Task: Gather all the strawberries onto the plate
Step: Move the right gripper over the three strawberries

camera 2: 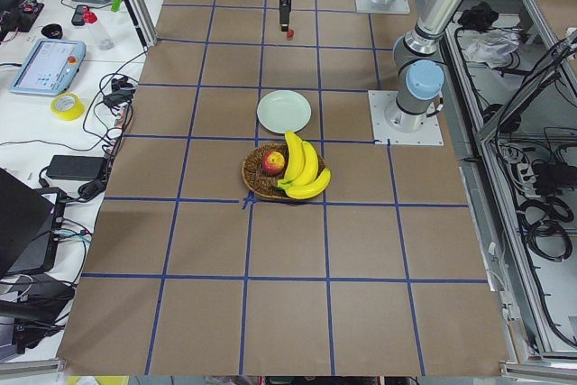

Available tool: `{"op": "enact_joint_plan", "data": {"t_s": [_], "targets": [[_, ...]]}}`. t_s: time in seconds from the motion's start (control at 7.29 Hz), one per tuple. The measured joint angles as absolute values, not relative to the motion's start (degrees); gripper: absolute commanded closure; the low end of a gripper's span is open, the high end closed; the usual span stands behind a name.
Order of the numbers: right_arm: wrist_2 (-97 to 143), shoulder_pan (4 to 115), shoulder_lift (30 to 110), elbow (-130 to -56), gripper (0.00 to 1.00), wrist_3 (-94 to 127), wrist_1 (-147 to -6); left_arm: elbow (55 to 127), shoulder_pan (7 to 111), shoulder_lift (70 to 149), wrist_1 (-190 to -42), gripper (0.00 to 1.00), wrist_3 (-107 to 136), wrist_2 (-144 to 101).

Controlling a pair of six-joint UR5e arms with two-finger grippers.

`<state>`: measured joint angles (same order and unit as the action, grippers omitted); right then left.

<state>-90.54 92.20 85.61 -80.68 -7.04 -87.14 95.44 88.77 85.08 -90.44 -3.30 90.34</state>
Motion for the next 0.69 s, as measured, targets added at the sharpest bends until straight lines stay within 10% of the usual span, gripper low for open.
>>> {"op": "enact_joint_plan", "data": {"t_s": [0.69], "targets": [[-90.3,92.2,86.9,-82.8,0.00,-6.4,-86.8,95.6,88.7,85.1,-90.4,0.00,-3.3,90.4]]}}
